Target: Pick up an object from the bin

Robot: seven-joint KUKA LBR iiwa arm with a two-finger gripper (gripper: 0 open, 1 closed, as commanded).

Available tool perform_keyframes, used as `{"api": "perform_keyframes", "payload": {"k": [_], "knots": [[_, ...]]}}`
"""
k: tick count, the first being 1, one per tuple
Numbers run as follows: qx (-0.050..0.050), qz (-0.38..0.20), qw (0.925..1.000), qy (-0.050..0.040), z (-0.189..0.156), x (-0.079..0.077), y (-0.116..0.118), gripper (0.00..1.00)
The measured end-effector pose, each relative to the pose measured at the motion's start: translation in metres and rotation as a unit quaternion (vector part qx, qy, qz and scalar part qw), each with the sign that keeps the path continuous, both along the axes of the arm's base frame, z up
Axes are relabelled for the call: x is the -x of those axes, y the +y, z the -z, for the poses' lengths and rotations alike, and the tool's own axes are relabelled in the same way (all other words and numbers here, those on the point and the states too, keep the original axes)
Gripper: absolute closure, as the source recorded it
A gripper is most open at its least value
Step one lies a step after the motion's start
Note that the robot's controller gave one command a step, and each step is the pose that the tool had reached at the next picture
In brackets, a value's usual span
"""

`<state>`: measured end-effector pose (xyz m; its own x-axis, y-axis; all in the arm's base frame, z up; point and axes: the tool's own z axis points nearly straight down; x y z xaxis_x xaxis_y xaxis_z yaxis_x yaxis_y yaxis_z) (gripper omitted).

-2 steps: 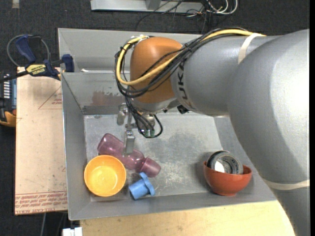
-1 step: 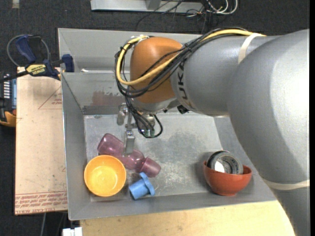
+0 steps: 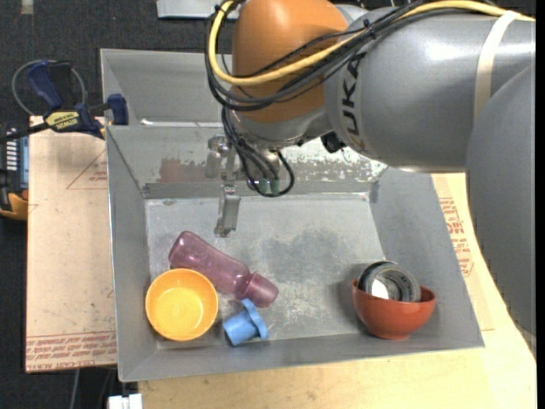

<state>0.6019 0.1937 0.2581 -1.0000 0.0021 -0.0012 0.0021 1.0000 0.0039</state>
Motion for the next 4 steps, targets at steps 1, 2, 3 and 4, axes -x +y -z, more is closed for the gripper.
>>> {"api": "perform_keyframes", "payload": {"k": [1, 2, 3, 4], "knots": [[0.001, -0.014, 0.9999, 0.0011, 0.076, 0.014, 0.003, 0.0], [-0.002, -0.003, 1.0, -0.0058, 0.031, -0.039, -0.005, 0.0], [-0.001, -0.05, 0.9987, -0.0003, 0.122, 0.001, 0.019, 0.0], [-0.002, -0.06, 0.9982, -0.0112, 0.084, -0.021, 0.019, 0.0]]}}
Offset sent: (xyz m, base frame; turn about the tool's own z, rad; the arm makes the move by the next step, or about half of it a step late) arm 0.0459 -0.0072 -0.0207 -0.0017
